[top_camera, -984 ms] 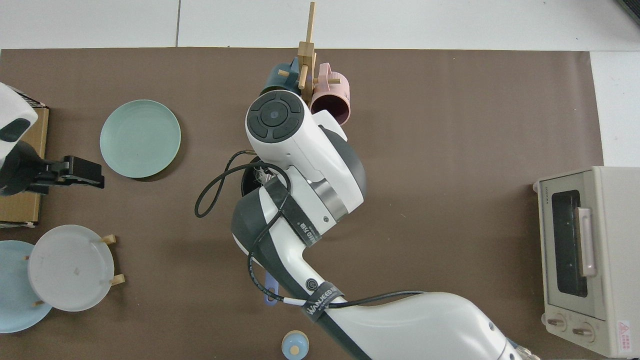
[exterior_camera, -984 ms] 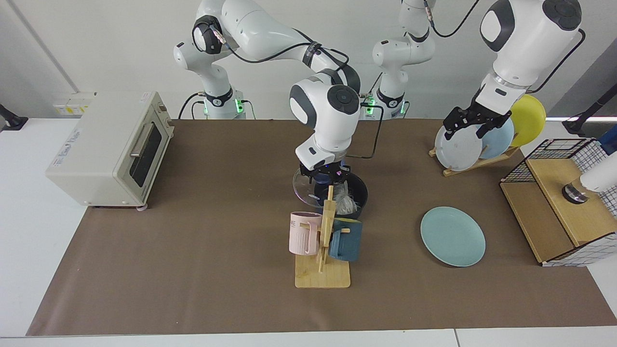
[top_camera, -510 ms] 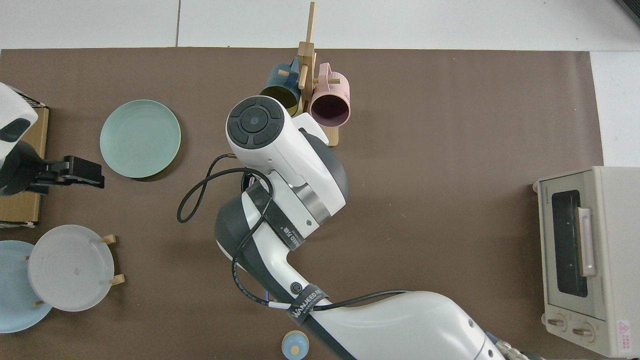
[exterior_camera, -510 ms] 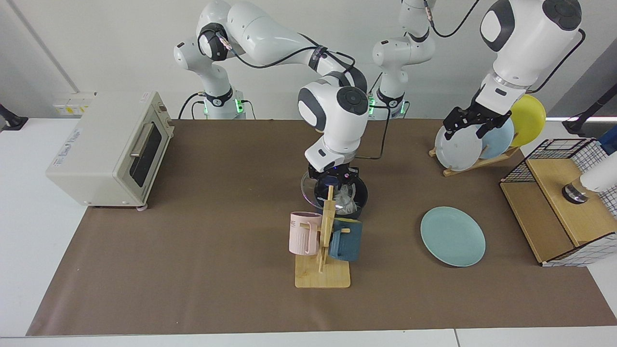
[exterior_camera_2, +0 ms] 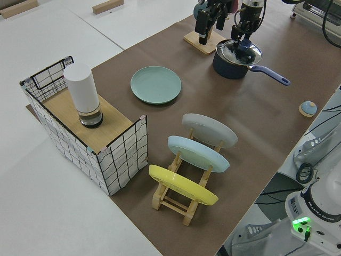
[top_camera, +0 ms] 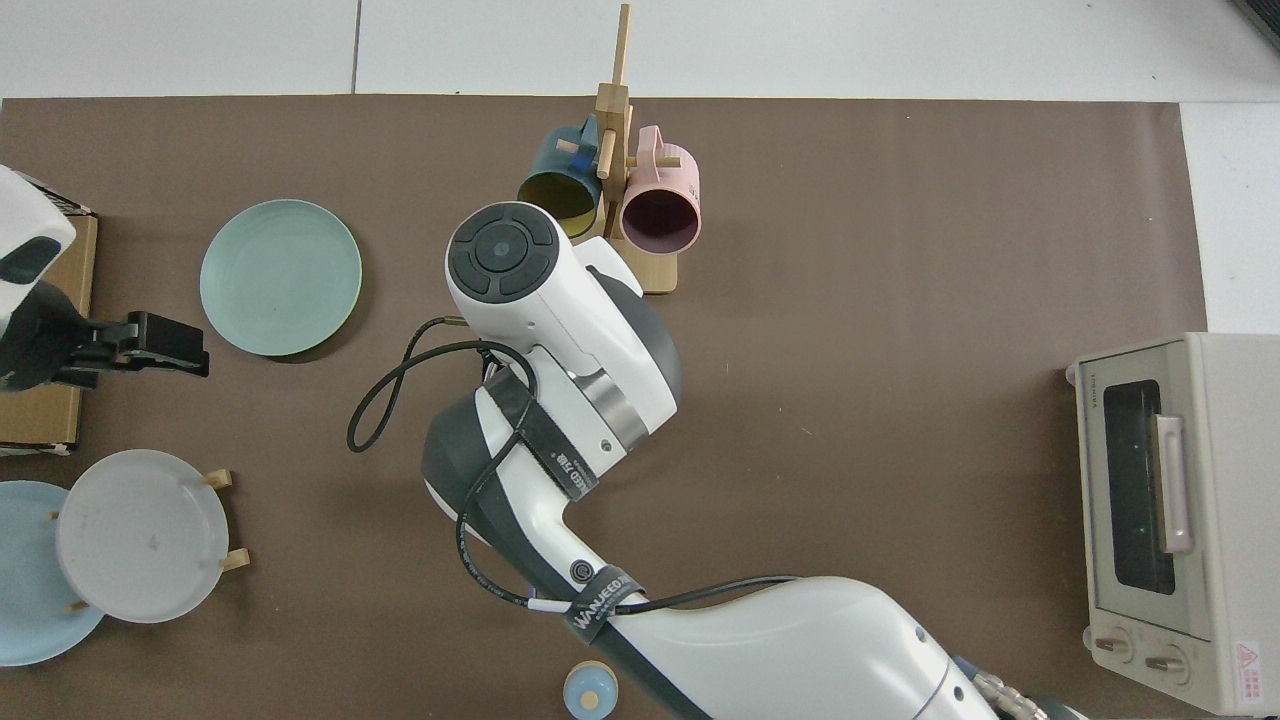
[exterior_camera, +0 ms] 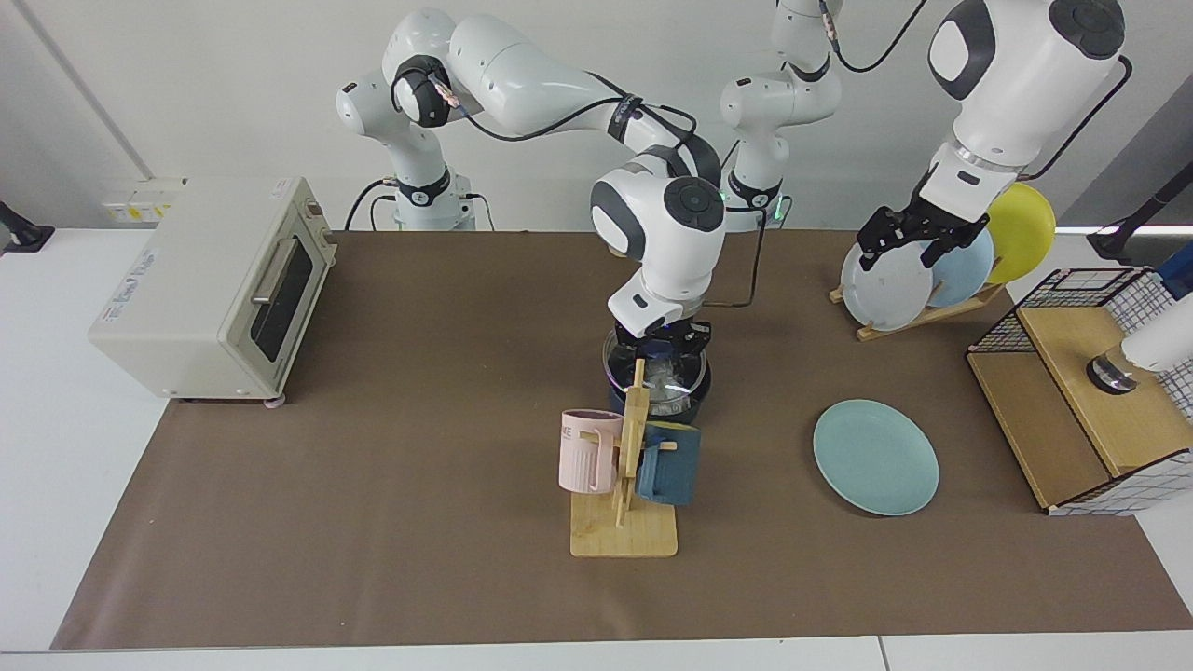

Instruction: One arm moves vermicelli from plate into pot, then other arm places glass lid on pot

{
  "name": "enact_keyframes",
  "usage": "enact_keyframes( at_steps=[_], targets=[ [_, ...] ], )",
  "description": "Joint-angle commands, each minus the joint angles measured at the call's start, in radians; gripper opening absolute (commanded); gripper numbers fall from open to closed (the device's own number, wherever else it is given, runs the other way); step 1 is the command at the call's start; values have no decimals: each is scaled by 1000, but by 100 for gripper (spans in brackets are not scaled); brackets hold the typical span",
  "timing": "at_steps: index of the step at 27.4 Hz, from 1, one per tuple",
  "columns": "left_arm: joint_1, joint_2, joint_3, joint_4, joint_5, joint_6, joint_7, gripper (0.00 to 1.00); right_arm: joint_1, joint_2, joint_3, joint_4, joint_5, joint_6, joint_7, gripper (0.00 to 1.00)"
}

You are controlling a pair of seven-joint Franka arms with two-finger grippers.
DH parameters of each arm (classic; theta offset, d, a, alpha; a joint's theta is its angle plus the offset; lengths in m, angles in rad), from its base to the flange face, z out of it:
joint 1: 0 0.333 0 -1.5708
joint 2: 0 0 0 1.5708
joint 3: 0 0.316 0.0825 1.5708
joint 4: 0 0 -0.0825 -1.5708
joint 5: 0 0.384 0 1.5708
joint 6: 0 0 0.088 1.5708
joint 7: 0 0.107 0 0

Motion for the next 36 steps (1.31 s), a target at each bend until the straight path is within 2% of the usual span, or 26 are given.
enact_keyframes(
  at_steps=[1,20,36],
  targets=[
    [2,8,0,27,-7,-23,3,100,-2,26,8,40,22,7,29,0],
    [1,8,0,27,-7,-19,-2,100,-2,29,5,40,11,34,24,0],
    [-1,8,0,27,-10,-16,-2,100,9,18,-19,39,-12,49,18,0]
  ],
)
